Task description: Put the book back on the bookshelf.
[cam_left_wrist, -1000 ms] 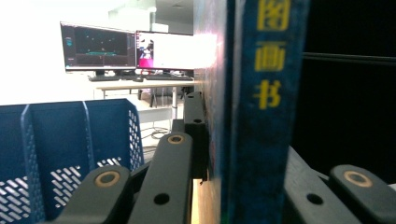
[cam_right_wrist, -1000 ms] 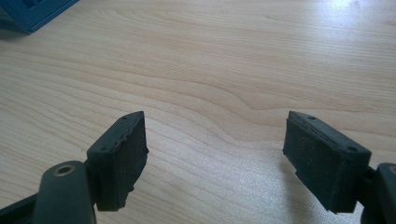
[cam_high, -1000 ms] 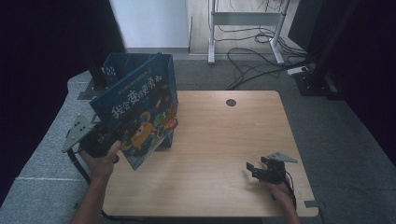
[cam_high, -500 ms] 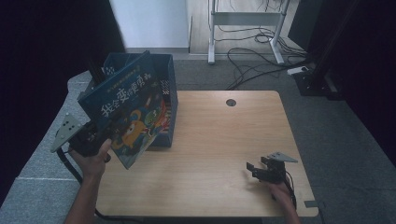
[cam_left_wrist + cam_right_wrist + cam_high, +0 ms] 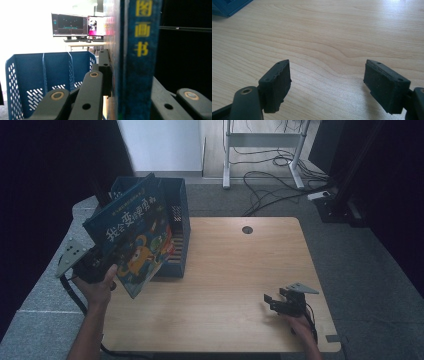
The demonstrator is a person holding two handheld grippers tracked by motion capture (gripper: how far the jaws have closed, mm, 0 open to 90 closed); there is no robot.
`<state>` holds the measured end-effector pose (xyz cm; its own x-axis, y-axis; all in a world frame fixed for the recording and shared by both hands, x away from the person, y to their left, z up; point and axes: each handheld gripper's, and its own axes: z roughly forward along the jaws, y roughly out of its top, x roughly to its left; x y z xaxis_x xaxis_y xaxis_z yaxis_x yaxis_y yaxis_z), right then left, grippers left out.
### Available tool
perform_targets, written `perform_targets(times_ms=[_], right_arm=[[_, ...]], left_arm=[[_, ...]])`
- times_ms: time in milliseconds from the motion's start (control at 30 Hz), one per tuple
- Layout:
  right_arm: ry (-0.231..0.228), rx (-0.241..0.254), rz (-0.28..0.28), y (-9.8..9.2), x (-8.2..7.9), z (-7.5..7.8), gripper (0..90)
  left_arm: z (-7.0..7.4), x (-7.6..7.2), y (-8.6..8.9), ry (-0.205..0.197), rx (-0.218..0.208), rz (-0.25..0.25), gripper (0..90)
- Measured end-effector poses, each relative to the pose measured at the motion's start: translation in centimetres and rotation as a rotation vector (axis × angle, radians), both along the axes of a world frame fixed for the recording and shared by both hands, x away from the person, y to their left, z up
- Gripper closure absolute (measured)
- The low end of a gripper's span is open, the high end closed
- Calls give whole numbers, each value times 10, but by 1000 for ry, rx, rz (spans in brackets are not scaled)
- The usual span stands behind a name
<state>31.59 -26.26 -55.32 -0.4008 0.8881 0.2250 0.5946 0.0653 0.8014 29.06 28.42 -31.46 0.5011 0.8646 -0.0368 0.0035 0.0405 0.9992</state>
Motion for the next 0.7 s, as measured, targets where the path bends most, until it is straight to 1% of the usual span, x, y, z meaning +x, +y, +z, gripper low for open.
perform_targets(times_ms=[167, 467, 700], right_arm=[[1, 0, -1, -1, 0, 0, 212], [2, 3, -2, -1, 0, 0, 212], [5, 6, -2, -3, 0, 0, 212]], left_arm=[[-1, 6, -2, 6, 12, 12, 819], [-2, 19, -3, 15, -8, 30, 819], [-2, 32, -6, 19, -11, 46, 819]])
